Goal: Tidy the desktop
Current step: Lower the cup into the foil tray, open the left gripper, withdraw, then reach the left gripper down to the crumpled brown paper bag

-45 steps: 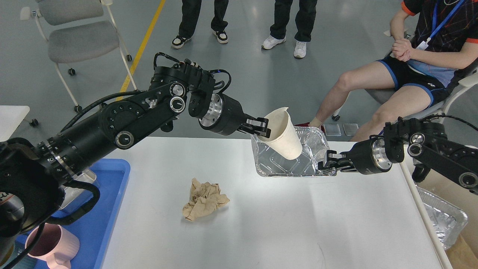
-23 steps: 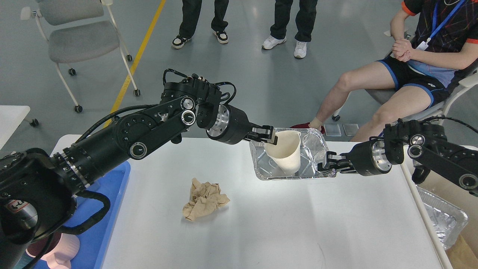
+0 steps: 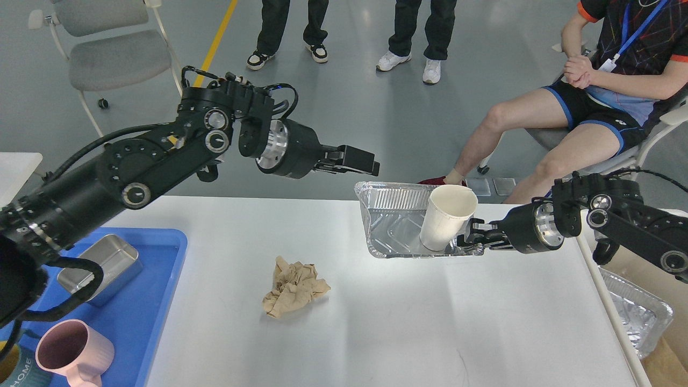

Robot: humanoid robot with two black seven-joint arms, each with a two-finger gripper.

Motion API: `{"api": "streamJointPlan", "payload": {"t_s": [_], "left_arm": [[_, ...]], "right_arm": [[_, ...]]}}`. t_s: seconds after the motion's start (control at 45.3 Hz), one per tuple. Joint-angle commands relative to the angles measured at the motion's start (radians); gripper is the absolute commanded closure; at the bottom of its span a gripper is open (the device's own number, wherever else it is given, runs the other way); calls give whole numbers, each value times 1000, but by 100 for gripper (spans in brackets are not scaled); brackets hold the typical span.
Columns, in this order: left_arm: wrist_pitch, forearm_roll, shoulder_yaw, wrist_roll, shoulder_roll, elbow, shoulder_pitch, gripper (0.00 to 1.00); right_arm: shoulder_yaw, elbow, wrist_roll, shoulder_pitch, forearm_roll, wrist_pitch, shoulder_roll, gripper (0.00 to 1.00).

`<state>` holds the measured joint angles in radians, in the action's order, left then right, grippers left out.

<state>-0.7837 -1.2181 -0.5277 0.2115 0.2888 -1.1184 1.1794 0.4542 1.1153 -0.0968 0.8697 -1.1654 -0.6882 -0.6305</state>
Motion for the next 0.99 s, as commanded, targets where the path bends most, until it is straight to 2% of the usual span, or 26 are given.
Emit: {"api": "streamJointPlan", "payload": {"t_s": [0.0,0.088,0.176,0.287,0.353,0.618,0.706,0.882,0.97], "left_arm": [[1,2,6,-15,207,-220,-49,6],[1,0,0,-17,357,-354,-109,6],[3,2,-6,-30,502,-423,-158,6],[7,31,-9,-89,628,-434,-182,11],[7,46,-9,-109,685,-436,-187,12],[24,175,-22,-115,862,-448,-208,12],[79,184,-22,-142,888,-448,-256,12],[286,169,-15,-222,876,-440,-375,12],[372,149,-11,-233,853,-442,-429,12]], "right_arm": [[0,0,0,-1,0,1,0,100],[6,0,0,-8,0,-1,0,100],[6,0,0,-8,1,-1,0,100],[6,0,0,-8,0,1,2,100],[6,0,0,-8,0,-1,5,100],[6,0,0,-8,0,-1,3,100],[6,0,0,-11,0,-1,3,100],[6,0,-1,-14,0,1,12,100],[6,-2,-1,-14,0,1,12,100]]}}
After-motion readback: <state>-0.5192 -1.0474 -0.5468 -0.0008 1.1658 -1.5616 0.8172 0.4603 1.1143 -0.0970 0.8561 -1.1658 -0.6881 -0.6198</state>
